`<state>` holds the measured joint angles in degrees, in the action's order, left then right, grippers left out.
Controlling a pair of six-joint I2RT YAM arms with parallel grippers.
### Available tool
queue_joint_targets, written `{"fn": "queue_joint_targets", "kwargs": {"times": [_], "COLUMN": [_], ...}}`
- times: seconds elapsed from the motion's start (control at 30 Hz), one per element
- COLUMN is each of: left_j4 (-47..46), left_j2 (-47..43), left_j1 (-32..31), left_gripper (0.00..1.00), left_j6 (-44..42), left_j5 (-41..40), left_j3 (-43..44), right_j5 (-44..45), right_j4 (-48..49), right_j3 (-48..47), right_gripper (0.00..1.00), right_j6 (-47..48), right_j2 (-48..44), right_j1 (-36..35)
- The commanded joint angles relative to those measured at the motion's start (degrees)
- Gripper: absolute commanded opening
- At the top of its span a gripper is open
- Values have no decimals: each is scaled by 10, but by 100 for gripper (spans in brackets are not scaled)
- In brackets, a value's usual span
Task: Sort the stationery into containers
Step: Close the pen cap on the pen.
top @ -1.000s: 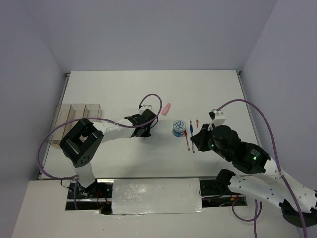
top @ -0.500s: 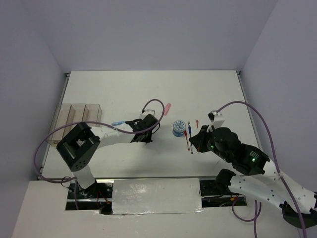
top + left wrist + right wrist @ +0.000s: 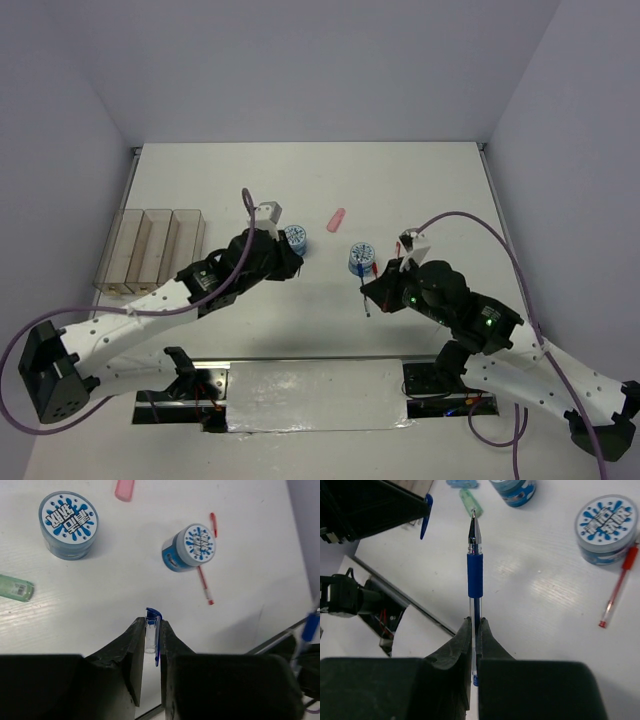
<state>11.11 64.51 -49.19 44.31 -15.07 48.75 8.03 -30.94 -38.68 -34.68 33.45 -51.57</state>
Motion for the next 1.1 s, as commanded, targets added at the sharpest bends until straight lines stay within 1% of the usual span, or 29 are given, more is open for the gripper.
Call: {"fn": "queue_joint_targets", "kwargs": {"times": [0.0, 0.07, 0.13, 0.17, 0.2, 0.27, 0.3, 0.37, 0.4, 0.5, 0.6, 0.87, 1.07], "left_j4": [-60, -86, -106, -122, -136, -166, -180, -209, -222, -276, -318, -313, -322], "left_j2": [-43, -71, -94, -104, -112, -133, -138, -150, -154, -172, -192, -209, -206], "left_j1": [3, 3, 3, 3, 3, 3, 3, 3, 3, 3, 2, 2, 2], "left_gripper": [0, 0, 0, 0, 0, 0, 0, 0, 0, 0, 0, 0, 0], "left_j6": [42, 52, 70, 75, 78, 89, 90, 97, 99, 107, 113, 113, 124], "left_j5": [7, 19, 6, 2, -4, -21, -29, -41, -43, -39, -34, -34, -37], "left_j3": [-15, -22, -24, -29, -33, -44, -48, -59, -64, -93, -115, -122, -130], "right_j5": [-64, -73, -121, -136, -160, -179, -171, -149, -139, -96, -60, -26, -28], "right_j4": [103, 124, 187, 240, 269, 314, 359, 393, 422, 441, 445, 448, 455], "right_j3": [23, 33, 57, 67, 90, 108, 119, 126, 125, 104, 87, 58, 41], "right_gripper": [0, 0, 0, 0, 0, 0, 0, 0, 0, 0, 0, 0, 0], "right_j6": [-5, -14, -26, -42, -53, -76, -80, -90, -90, -85, -80, -60, -44], "right_j2": [15, 37, 42, 41, 42, 54, 58, 73, 79, 113, 144, 163, 177], "right_j1": [1, 0, 0, -2, -3, -16, -26, -53, -79, -127, -141, -142, -143]}}
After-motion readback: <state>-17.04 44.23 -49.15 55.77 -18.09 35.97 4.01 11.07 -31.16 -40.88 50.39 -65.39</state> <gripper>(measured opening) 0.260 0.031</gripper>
